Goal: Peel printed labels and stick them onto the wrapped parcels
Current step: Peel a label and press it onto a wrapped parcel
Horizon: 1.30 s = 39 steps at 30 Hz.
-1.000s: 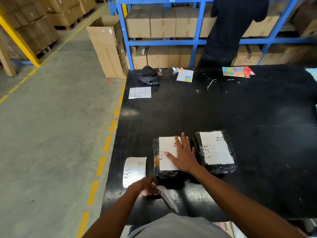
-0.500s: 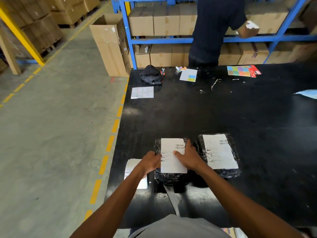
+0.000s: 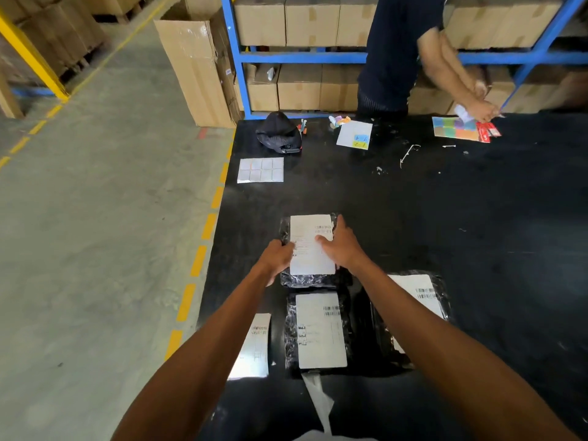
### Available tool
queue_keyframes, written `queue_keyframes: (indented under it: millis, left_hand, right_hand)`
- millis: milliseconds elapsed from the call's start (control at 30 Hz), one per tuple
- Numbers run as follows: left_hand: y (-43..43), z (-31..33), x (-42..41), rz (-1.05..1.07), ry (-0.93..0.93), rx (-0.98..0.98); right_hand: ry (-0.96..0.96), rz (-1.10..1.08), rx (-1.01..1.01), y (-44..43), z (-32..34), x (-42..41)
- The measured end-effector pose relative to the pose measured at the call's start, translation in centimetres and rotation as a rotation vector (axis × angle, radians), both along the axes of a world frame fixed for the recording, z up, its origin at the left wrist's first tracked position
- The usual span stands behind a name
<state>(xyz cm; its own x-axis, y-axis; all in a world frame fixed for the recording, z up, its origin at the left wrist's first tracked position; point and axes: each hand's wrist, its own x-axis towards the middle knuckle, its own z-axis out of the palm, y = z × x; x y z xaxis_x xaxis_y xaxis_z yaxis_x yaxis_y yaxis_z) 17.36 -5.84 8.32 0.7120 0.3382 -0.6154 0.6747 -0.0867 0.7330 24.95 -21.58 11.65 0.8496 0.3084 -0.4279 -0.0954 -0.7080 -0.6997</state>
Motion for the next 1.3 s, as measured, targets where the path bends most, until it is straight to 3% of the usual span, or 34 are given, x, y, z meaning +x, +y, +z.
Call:
queue_keyframes:
  millis: [133,333,533,900,1133,1300]
  left_hand:
    - [2.4,-6.7,3.8,0.015,0.052,0.026]
    - [2.1,-6.6,4.9,-0.001,0.129,0.032]
    - [1.5,-7.7,4.9,-0.026,0.09,0.04]
    - [4.5,-9.7,3.2,-0.118,0.04,0.116]
    - [7.5,-2.0,-4.1,-0.357,-0.018,0.418]
    - [9.4,-0.2,-10.4,-0.533,0.057,0.465]
  right_hand:
    - [0.036,-0.004,-0.048,2.1,-2.7,3.4]
    - [0.103,-0.02,-0.099,3.4,-6.8,5.7]
    - [0.118,-0.059,-0.112,3.3,-9.9,5.9]
    - [0.017,0.001,-0.107,2.9,-8.0,4.8]
    - [-0.187,0.181,-0.178,4.5,-4.6,-0.4]
    - [-0.236,0.438,-0.219,6.6,-3.3,-7.6]
